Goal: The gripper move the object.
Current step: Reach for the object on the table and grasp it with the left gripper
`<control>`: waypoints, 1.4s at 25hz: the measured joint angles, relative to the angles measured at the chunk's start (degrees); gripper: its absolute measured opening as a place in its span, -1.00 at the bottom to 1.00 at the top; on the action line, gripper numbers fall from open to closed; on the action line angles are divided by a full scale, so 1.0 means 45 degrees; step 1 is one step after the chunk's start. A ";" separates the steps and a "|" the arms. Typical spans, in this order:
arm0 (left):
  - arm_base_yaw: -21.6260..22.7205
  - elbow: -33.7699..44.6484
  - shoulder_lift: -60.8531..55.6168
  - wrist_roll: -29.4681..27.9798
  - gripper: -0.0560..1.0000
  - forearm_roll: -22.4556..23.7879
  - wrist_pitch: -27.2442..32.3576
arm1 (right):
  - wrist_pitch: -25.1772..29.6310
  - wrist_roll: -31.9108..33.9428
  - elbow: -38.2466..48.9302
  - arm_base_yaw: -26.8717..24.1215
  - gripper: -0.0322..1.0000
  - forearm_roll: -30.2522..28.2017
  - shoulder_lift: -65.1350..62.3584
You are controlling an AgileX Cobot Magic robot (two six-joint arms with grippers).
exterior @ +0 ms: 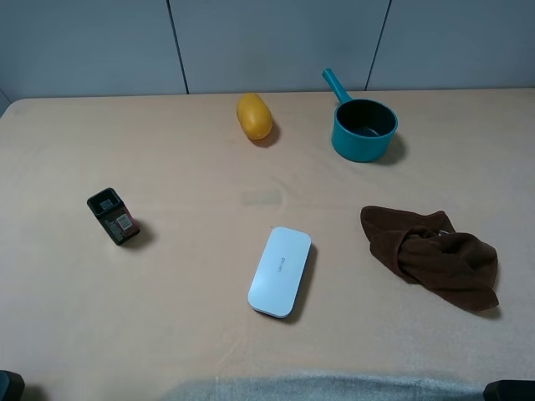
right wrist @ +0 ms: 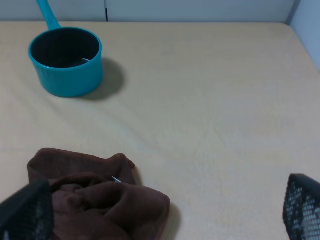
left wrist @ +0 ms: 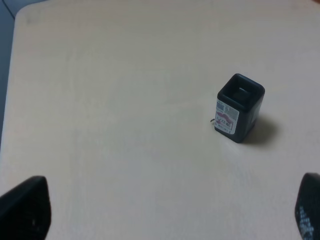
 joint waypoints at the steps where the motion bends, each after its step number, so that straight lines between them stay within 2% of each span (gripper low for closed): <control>1: 0.0000 0.0000 0.0000 0.0000 0.95 0.0000 0.0000 | 0.0000 0.0000 0.0000 0.0000 0.40 0.0000 0.0000; 15: 0.0000 -0.0075 0.0149 -0.0322 0.95 0.0000 0.0281 | 0.0000 0.0000 0.0000 0.0000 0.40 0.0000 0.0000; 22: 0.0000 -0.0862 0.2505 -0.0452 0.95 0.0000 0.0613 | 0.0000 0.0000 0.0000 0.0000 0.40 0.0000 0.0000; 35: 0.0000 -0.2270 0.7310 0.1143 0.95 -0.0133 -0.0084 | 0.0000 0.0000 0.0000 0.0000 0.40 0.0000 0.0000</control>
